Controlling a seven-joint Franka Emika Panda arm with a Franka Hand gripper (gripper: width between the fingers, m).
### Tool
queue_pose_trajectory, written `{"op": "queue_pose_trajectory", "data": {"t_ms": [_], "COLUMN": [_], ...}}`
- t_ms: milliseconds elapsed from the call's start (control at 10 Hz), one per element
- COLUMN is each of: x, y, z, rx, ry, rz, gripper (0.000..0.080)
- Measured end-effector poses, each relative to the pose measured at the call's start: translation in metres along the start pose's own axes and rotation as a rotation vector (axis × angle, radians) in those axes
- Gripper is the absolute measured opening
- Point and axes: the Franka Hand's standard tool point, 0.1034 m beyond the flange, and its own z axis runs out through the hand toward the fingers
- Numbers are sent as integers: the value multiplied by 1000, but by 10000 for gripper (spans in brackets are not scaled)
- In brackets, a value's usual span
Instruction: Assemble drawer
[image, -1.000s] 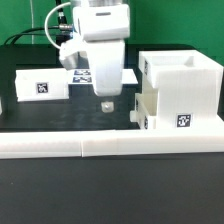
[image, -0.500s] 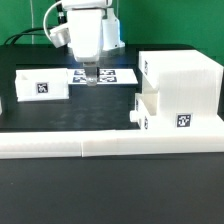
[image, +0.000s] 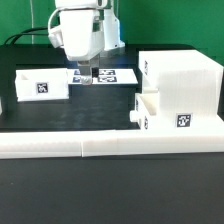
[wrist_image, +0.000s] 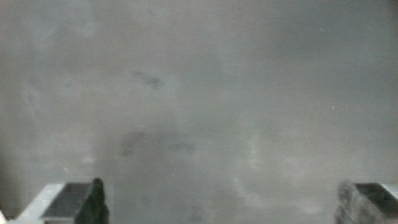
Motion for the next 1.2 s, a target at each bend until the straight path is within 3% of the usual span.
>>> {"op": "queue_pose_trajectory", "data": {"t_ms": [200,400,500,1000,1200], "x": [-1,-13,-14,-14,-25], "y": [0,-7,-14,-15,-25], "z": [0,-12,-17,-17,-16], "rx": [0,-53,-62,-61,-54], "ry": [0,9,12,27,14], "rz": [138,382,494,831,885], "gripper": [649,649,649,649,649]}}
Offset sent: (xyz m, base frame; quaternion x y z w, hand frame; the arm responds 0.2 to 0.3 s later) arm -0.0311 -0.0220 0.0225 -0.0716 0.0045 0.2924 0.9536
